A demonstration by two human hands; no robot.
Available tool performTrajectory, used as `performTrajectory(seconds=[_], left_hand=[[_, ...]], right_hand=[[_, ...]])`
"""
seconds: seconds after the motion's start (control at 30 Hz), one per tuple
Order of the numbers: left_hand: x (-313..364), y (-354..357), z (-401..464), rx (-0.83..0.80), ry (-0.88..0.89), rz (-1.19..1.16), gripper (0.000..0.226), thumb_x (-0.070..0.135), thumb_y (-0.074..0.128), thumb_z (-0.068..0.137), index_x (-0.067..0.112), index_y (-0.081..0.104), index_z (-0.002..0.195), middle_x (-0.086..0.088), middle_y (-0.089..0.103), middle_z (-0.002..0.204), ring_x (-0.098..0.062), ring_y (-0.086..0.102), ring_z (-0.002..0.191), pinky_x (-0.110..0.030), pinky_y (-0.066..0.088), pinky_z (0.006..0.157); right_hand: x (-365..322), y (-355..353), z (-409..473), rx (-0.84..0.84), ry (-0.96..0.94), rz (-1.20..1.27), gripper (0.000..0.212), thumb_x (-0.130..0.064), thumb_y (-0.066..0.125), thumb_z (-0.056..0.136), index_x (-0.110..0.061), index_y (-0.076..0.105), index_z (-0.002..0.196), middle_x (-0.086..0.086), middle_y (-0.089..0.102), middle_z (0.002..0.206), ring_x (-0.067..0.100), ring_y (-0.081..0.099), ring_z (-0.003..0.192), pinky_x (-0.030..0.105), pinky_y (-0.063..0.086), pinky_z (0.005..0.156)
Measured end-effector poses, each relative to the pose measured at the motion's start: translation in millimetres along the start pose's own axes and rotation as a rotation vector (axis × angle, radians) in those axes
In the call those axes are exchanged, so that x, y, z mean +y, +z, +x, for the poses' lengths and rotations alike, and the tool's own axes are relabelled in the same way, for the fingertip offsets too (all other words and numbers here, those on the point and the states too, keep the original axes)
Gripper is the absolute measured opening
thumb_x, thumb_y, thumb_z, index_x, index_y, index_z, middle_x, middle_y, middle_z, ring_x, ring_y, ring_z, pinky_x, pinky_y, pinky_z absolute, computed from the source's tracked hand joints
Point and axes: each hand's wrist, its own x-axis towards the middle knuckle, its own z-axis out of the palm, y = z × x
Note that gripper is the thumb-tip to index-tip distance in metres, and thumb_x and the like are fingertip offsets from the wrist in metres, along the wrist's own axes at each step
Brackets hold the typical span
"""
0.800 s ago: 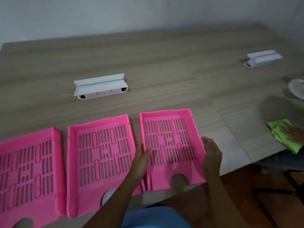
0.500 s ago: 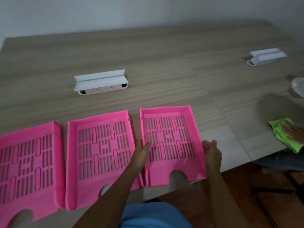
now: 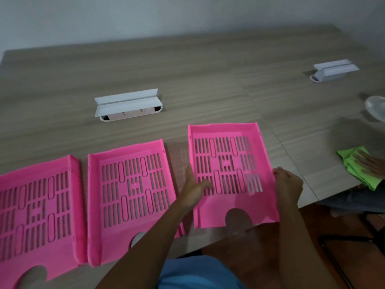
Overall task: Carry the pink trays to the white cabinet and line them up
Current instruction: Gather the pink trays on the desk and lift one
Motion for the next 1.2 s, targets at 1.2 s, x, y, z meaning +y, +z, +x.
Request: performTrajectory(seconds=[1.2], left_hand=[[-44, -194, -122, 0.53, 0.044, -0.064, 0.074, 0.025, 0.062, 0.089, 0.018, 0.017, 0.148, -0.007, 0.033, 0.153, -0.026, 0.038, 0.137, -0.055, 0.03, 0.115]], right_hand=[[-13, 157, -168, -0.634, -0.466, -0.318, 0.031, -0.022, 0.054, 0.095, -0.013, 0.065, 0.123, 0.011, 0.062, 0.111, 0.023, 0.068, 0.088, 0.039, 0.062, 0.076]])
